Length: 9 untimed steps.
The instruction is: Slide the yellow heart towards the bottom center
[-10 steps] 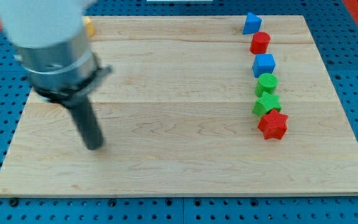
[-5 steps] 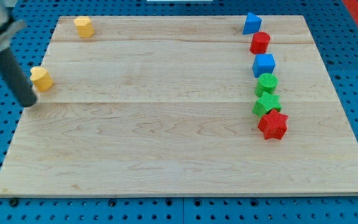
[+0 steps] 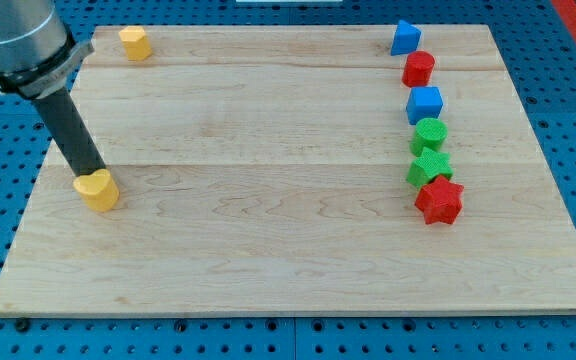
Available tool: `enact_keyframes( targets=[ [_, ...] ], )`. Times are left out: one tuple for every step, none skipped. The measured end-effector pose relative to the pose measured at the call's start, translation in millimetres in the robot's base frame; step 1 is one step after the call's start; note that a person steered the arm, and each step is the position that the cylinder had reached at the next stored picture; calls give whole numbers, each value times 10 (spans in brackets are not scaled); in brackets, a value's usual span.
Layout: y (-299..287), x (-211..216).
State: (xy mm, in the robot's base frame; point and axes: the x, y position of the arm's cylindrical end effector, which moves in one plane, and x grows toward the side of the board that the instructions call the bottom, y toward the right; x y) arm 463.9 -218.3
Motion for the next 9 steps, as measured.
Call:
enact_keyframes(
  targets=[
    [-185,-13],
    [-254,101],
    [272,420],
    [731,427],
    [1108,427],
    [920,398],
    [537,246],
    [898,255],
    [1598,410]
  ],
)
